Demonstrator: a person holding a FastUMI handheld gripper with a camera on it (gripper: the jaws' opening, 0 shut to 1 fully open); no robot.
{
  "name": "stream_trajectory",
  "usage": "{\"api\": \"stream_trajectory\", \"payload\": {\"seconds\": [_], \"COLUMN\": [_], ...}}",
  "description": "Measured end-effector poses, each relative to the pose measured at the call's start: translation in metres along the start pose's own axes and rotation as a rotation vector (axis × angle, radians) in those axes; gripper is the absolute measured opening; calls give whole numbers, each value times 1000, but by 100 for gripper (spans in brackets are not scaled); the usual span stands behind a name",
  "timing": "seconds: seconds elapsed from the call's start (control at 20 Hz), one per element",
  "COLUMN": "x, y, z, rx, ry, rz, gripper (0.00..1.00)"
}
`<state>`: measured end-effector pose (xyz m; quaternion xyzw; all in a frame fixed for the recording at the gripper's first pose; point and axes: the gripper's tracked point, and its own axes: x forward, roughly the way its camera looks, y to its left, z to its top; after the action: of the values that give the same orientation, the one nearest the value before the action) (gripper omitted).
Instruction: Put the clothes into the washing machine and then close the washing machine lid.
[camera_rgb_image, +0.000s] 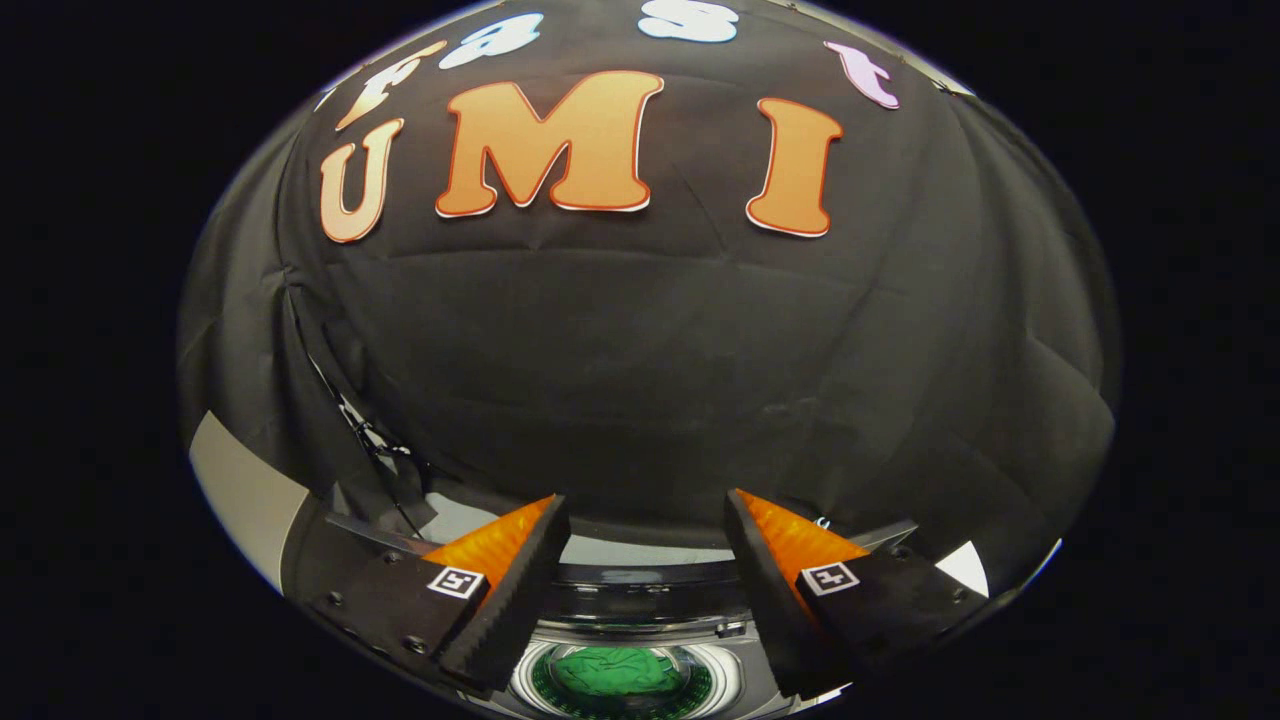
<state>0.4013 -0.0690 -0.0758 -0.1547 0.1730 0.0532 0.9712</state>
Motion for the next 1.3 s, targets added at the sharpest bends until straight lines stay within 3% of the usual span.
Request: {"api": "stream_trajectory", "payload": {"seconds": [0.35, 0.5, 1.3], "x": [-3, -4, -86], "y": [3, 4, 1], "z": [-5, -8, -78], "rx": [78, 56, 53], "ry": [-23, -45, -65], "rz": [36, 44, 51], "gripper": [97, 98, 98]}}
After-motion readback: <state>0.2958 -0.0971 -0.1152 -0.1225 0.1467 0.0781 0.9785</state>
